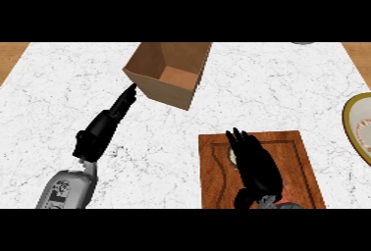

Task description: Pick the cupcake from the cutting board and place it in the cardboard box

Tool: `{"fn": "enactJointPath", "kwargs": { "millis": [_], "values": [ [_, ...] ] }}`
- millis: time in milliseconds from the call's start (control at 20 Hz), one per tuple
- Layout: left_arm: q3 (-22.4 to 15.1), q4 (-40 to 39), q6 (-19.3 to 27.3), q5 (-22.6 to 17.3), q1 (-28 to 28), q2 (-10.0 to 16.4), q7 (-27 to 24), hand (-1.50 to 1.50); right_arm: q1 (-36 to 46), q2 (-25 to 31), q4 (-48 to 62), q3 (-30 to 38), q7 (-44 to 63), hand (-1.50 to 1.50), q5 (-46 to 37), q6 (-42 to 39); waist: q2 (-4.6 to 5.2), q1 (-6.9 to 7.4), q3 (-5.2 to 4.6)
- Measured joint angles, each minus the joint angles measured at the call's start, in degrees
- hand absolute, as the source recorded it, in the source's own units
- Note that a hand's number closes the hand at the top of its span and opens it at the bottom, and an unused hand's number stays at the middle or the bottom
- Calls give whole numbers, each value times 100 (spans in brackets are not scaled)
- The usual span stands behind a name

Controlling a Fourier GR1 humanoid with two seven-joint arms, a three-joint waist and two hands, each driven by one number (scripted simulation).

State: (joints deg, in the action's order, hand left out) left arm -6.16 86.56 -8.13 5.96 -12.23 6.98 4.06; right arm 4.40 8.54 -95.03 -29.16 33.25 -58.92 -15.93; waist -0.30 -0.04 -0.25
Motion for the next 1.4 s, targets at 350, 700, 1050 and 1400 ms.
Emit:
{"fn": "enactJointPath", "kwargs": {
  "millis": [350, 700, 1050, 1400],
  "values": [
    [62, 41, -105, 58, 101, -52, -43, 0, 209, -49, 316, 270, -323, 150, -77, -148, -25, 6, -13],
    [86, 33, -117, 115, -40, -166, 97, 0, 308, -61, 545, 273, -667, 150, -434, 191, -47, 2, -37],
    [-20, -15, -218, 128, -122, -216, 43, 0, 1079, 613, 381, -519, -2856, 150, -174, -159, 51, 348, 3],
    [-59, -13, -200, 176, -143, -236, 23, 0, 1978, 1526, 172, -510, -5906, 150, 610, 283, 97, 331, 41]
  ]
}}
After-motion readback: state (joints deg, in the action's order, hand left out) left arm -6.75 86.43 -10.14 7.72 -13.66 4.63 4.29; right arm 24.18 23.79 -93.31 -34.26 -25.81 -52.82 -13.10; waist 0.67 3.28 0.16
